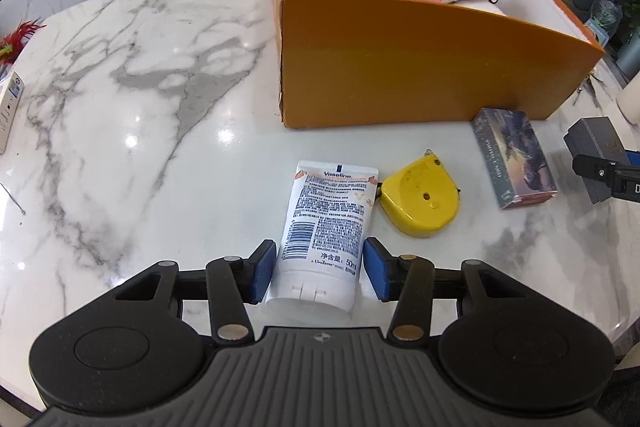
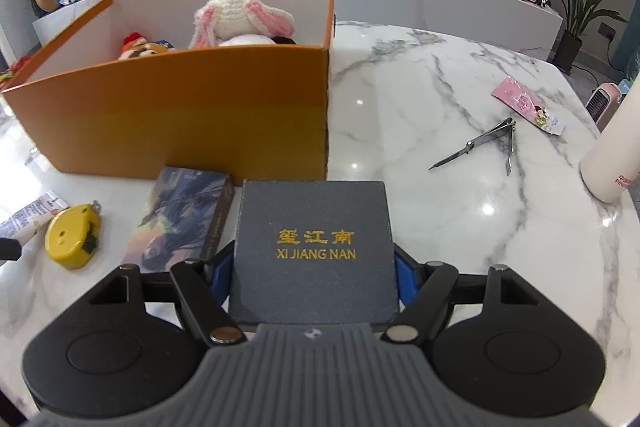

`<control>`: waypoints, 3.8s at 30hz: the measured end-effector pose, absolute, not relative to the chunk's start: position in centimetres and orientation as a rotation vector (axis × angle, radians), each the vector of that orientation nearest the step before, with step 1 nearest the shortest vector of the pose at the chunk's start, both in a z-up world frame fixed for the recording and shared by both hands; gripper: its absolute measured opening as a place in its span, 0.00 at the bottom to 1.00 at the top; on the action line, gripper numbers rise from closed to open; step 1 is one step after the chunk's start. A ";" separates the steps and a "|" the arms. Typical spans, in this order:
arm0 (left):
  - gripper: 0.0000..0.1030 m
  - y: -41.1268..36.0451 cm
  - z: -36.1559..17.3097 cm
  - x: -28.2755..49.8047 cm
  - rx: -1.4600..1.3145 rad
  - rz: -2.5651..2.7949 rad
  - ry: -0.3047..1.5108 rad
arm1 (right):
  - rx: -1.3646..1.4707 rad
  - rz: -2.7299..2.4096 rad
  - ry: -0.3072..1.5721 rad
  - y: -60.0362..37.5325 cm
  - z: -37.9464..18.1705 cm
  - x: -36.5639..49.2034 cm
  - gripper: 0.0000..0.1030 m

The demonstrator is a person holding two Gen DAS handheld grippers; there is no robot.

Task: Organize objects
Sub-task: 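Lift the Vaseline tube and dark gray box and carry both over the orange box, then lower the Vaseline tube with the left tool while the right tool lowers the dark gray box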

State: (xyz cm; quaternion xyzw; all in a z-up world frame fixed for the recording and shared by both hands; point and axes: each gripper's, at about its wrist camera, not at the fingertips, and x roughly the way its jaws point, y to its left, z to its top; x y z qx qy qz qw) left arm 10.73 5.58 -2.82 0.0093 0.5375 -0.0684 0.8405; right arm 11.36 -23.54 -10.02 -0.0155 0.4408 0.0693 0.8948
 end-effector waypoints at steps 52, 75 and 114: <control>0.51 0.8 2.1 26.0 -0.111 -0.131 0.868 | 0.036 0.304 0.748 -13.5 -6.2 23.2 0.74; 0.51 -0.2 0.2 26.5 -0.034 -0.088 0.940 | -0.045 0.214 0.804 -11.9 -7.5 23.5 0.75; 0.62 -0.9 1.3 25.5 0.043 -0.058 0.887 | -0.070 0.188 0.759 -11.6 -7.2 22.9 0.91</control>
